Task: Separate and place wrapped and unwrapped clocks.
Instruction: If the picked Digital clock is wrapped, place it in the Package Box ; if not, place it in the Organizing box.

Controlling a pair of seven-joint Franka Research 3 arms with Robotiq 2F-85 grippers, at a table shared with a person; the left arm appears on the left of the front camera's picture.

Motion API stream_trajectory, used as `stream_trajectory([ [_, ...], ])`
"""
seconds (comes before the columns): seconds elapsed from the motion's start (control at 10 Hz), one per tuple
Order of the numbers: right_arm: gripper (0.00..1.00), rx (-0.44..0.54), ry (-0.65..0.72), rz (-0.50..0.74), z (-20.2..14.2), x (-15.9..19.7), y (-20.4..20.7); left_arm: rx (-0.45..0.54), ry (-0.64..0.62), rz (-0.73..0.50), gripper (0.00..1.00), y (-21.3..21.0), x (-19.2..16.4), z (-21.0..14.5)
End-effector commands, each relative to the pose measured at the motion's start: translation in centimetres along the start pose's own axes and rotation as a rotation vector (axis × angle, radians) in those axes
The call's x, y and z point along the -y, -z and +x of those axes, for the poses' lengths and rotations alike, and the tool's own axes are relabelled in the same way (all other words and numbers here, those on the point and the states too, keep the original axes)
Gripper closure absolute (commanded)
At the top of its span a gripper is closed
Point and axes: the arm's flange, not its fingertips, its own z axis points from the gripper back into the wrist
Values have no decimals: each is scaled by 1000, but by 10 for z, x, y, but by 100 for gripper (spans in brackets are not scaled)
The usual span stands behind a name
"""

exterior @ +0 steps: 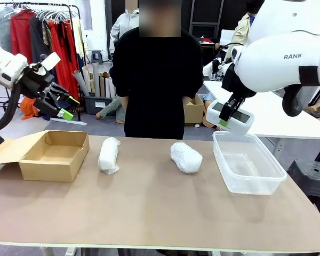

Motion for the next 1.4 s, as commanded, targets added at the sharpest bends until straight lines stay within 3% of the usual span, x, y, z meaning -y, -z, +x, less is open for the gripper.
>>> stream_trajectory([
  [0.0, 100, 0, 0, 0, 0, 0, 0, 1, 2, 1, 0, -1, 0, 1],
  [0.3, 100, 7, 270, -13, -7, 38, 28, 1, 2, 1, 0, -1, 0, 1],
  [0.6, 100, 6, 379, -18, -17, 71, 52, 1, 2, 1, 0, -1, 0, 1],
  [1.1, 100, -46, 686, -73, -29, 134, 111, 1, 2, 1, 0, -1, 0, 1],
  [1.3, 100, -95, 749, -70, -33, 143, 136, 1, 2, 1, 0, -1, 0, 1],
])
